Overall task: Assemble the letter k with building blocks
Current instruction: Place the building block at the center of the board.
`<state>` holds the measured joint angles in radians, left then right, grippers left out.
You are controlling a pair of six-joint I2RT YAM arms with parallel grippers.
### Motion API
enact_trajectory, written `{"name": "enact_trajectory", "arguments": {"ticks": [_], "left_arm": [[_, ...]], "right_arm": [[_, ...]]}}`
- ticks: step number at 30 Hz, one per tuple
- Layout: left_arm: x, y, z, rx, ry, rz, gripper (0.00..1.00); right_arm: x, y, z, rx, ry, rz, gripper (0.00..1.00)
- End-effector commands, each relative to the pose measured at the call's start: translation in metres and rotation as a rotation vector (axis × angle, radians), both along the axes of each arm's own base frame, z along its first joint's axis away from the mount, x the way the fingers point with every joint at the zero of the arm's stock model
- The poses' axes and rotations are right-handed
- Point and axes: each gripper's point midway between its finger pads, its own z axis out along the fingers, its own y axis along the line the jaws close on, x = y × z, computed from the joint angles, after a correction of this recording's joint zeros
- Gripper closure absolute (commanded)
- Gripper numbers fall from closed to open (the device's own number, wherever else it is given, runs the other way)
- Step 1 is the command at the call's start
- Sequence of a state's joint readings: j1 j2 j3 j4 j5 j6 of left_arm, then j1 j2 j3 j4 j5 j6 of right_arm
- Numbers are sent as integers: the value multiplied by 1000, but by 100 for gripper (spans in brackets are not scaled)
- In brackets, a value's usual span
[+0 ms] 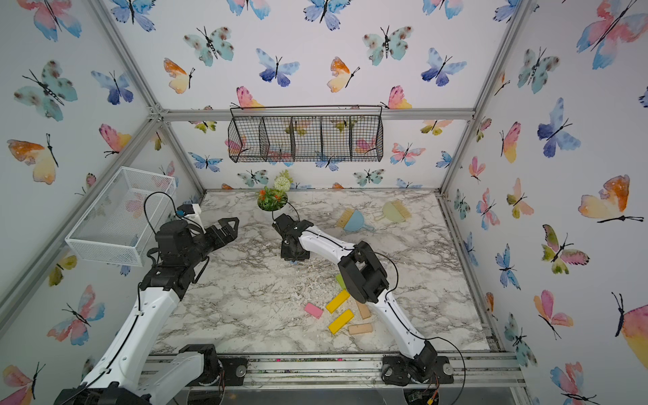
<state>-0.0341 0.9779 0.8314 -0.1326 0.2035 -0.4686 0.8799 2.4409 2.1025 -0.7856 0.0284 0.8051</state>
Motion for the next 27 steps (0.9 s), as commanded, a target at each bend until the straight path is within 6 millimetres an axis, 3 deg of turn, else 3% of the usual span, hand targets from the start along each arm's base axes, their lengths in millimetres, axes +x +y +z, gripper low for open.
{"name": "enact_trajectory", "arguments": {"ticks": [1,8,17,23,27], "left_arm": [[-1,2,-5,6,13,11,0],[-1,2,-5,8,13,13,0],[-1,2,-6,3,16,13,0],[-1,2,-6,6,16,15,0],[-1,3,-6,6,17,15,0]], "right_arm": [[-3,-9,-17,-45,41,-24,99],[-5,-24,-23,-115,56,-54,99],[-13,-26,-29,-106,80,-40,98],[-14,-20,-34,-83,97,-30,77],[-14,-19,-33,-76,96,-28,71]]}}
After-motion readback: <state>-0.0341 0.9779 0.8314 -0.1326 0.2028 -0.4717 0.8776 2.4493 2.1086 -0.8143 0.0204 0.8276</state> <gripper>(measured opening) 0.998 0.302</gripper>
